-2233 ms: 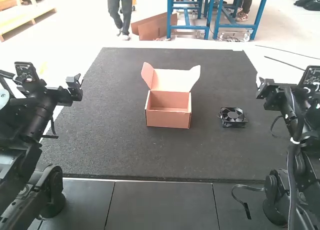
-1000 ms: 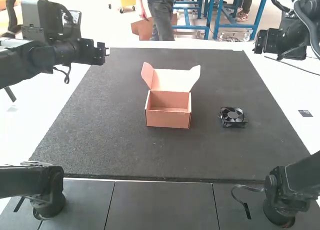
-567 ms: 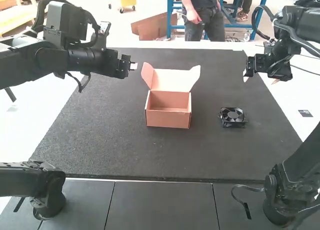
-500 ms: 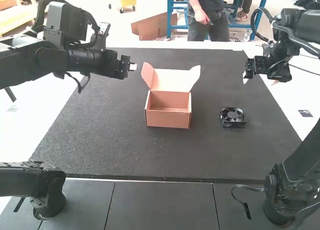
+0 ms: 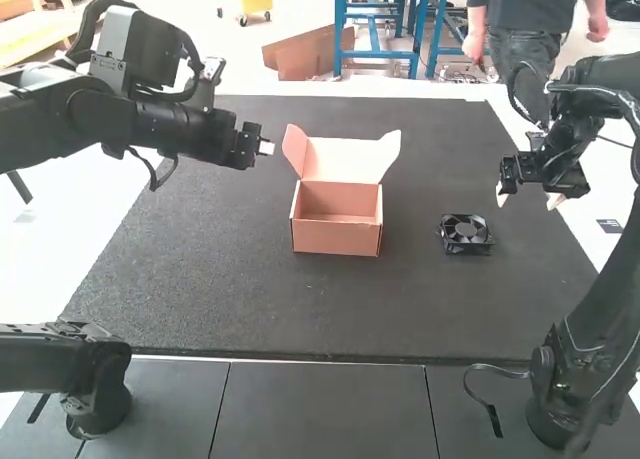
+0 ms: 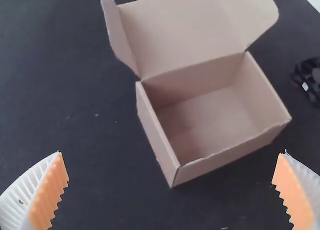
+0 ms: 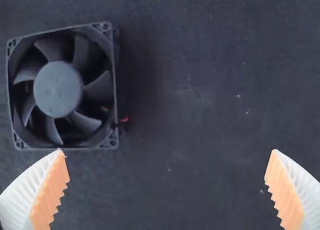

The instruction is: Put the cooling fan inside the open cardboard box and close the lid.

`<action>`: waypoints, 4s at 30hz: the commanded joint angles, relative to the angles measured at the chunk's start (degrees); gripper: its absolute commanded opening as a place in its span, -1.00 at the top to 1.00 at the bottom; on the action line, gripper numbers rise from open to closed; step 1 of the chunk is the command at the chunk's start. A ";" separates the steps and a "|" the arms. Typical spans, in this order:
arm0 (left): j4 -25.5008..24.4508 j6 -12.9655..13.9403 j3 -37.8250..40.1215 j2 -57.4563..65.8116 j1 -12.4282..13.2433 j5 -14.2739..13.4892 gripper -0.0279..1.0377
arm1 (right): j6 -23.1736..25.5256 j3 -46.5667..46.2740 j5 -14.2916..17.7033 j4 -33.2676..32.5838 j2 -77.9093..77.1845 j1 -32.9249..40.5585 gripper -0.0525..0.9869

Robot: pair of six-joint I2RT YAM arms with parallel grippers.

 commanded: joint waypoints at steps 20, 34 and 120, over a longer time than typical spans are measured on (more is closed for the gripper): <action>1.25 -0.48 1.99 -0.27 -1.73 1.05 -0.87 | -0.83 -0.70 -2.55 6.20 10.15 -0.29 -0.83; 0.81 -0.56 2.60 -0.10 -1.73 1.14 -0.87 | -0.48 1.24 -2.90 6.38 15.78 -0.29 -0.83; -0.51 -2.85 1.37 -0.53 -0.85 0.96 -0.87 | 39.95 0.44 -15.47 -4.61 -17.97 39.87 0.91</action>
